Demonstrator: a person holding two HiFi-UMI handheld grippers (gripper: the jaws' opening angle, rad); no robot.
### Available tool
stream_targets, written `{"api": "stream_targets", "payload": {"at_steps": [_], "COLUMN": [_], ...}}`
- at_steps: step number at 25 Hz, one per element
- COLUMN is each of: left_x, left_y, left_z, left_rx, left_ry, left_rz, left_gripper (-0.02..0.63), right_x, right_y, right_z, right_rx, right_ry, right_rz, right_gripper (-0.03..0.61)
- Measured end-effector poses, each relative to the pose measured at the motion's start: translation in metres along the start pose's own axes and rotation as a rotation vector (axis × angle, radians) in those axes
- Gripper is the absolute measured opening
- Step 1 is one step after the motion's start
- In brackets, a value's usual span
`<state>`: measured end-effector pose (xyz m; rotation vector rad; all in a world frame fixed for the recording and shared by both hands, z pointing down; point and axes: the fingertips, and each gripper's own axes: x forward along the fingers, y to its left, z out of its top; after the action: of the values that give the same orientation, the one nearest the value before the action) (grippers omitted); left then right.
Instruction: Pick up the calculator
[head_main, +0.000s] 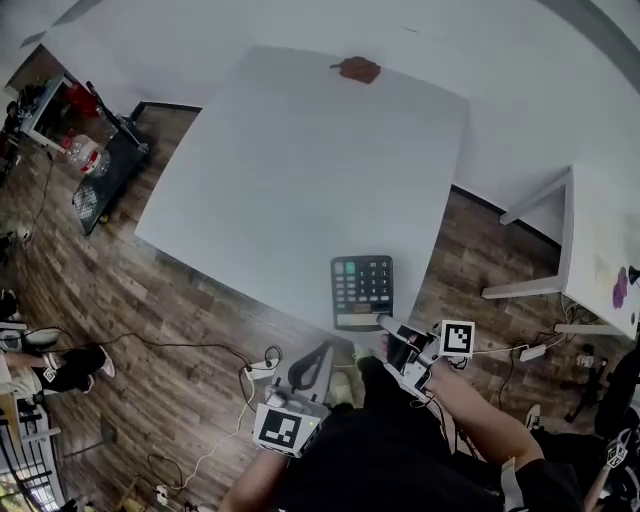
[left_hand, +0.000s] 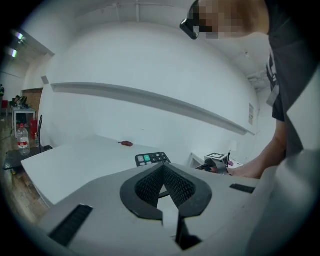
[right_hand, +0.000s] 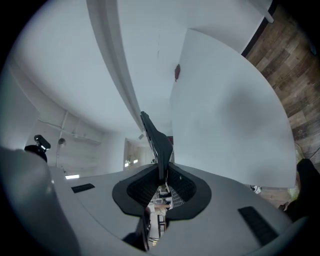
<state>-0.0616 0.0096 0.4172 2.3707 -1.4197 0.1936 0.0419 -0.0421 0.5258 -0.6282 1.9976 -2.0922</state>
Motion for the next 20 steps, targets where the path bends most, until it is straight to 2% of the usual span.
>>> {"api": "stream_targets", "payload": {"at_steps": [4, 6, 9, 13, 20], "left_x": [0.000, -0.004, -0.031, -0.064, -0.095], "left_y": [-0.023, -0.034, -0.028, -0.030, -0.045], "left_z": [0.003, 0.008, 0.029, 0.048, 0.059], "left_rx": [0.015, 0.018, 0.036, 0.046, 0.060], "left_ry": [-0.064, -0.097, -0.156, -0.205, -0.268], "left_rz": [-0.039, -0.068, -0.059, -0.056, -0.073], "left_gripper": [0.006, 0.005, 0.005, 0.006, 0.005], "right_x": [-0.033, -0.053, -0.049, -0.053, -0.073], "right_y": [0.036, 0.051, 0.082, 0.121, 0.156], "right_z": [-0.008, -0.014, -0.031, -0.058, -0.091], "right_rx": [0.007, -0.023, -0.106, -0.144, -0.224], "right_ry": [-0.048, -0.083, -0.082, -0.085, -0.106], "right_rz": [0.095, 0.115, 0.153, 0.206, 0.270], "right_gripper": [0.057, 0.057, 0.057, 0.057, 0.057]}}
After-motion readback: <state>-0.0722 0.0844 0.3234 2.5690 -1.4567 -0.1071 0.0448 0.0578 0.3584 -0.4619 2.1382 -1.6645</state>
